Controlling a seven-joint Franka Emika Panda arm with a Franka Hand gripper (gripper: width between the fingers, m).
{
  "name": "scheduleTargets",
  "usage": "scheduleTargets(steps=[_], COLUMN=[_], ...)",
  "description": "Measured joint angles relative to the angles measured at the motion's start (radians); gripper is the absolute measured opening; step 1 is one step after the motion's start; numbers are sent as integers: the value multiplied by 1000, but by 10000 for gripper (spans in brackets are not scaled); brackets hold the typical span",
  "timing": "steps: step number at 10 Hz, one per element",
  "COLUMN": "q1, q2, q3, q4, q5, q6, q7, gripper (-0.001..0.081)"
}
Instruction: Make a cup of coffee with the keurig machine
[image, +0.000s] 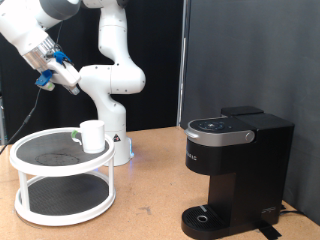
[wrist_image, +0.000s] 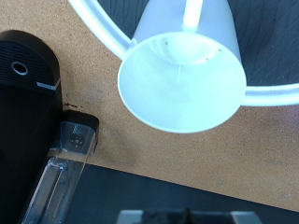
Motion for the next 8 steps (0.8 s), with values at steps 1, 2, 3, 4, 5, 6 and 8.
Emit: scheduleTargets(steps=[1, 2, 3, 4, 5, 6, 8], q1=[0, 0, 0, 0, 0, 0, 0], q2=[12, 28, 45, 62, 79, 95, 122], q3=[-3, -5, -10, -14, -18, -22, -27], q4=[-2, -6, -11, -20, -30, -41, -60], q5=[3, 7, 16, 23, 29, 34, 45], q6=[16, 26, 38, 56, 72, 91, 119], q7=[0, -5, -19, -35, -53, -69, -88], gripper=[5, 5, 5, 5, 190, 190, 338])
